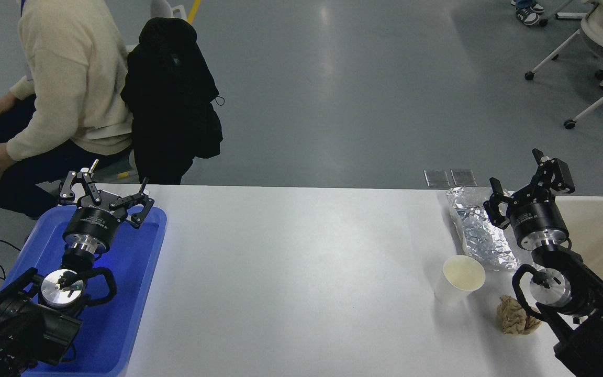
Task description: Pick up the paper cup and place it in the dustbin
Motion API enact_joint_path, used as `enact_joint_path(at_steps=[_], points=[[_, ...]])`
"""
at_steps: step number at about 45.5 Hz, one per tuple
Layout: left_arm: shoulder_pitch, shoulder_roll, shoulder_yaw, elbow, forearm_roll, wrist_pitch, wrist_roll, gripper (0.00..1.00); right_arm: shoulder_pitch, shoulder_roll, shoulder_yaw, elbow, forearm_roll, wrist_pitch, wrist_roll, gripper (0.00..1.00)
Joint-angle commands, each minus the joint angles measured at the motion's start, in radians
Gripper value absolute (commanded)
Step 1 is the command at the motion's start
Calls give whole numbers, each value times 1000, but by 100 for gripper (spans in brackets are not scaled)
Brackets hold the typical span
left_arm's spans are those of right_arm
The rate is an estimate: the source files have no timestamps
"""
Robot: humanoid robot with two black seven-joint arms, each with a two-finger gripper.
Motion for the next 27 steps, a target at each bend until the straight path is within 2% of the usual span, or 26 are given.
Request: enact_joint_path(at_steps=[1, 27], points=[[0, 0, 1, 0, 2, 0, 1, 100, -1, -1, 1, 0, 0, -1, 0, 100], [0, 0, 0, 0, 0, 0, 1, 100, 7, -12, 1, -3, 0, -1, -2, 100]])
